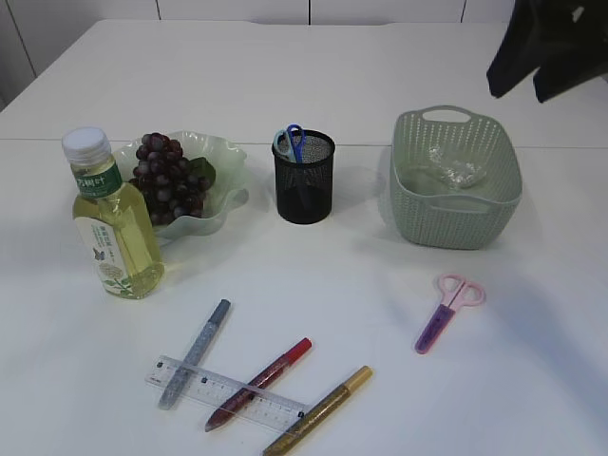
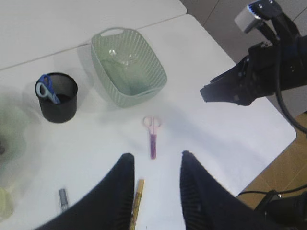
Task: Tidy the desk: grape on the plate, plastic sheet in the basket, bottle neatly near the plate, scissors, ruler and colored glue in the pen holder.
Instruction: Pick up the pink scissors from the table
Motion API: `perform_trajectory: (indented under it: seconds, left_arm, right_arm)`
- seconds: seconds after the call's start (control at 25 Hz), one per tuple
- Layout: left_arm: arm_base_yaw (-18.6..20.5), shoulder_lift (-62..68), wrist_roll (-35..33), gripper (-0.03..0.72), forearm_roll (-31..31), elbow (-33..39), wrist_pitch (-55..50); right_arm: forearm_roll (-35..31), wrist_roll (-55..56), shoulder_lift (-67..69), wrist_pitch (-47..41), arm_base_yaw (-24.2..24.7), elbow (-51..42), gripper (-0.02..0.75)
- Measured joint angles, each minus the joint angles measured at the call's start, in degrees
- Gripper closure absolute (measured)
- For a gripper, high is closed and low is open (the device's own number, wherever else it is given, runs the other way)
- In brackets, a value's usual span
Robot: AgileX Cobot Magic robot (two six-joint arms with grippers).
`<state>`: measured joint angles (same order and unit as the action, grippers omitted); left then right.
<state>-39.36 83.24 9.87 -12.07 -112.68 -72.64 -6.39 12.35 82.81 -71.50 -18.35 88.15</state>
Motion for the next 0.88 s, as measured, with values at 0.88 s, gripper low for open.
perform_trajectory:
  seconds: [0.88]
  left_arm:
    - [-0.04, -14.80, -2.96, 0.445, -4.50, 20.22, 0.00]
  right_arm:
    - [9.37, 22.94, -1.92, -0.15, 0.00, -7.12, 0.405]
